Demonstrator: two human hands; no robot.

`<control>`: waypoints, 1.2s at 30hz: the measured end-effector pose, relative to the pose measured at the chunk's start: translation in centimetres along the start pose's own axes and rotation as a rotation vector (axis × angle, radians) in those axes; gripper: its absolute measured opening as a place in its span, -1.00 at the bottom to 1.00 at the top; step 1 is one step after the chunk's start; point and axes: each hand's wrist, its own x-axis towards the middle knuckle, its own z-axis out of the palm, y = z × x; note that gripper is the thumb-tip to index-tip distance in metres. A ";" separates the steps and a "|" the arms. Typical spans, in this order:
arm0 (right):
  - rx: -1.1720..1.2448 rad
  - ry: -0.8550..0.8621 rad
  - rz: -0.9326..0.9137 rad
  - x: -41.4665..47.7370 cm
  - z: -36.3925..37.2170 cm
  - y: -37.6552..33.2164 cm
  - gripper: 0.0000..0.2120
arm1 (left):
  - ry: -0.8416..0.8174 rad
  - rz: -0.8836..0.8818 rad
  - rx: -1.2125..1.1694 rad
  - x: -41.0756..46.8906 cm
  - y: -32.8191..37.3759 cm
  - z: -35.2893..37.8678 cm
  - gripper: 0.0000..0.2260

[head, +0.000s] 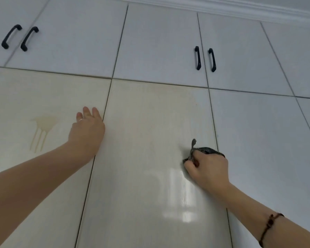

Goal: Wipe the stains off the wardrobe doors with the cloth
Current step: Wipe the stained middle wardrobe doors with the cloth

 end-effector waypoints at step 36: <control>0.061 0.170 0.287 24.3 2.3 2.8 -0.69 | -0.127 -0.089 -0.202 3.5 2.1 -4.7 -0.46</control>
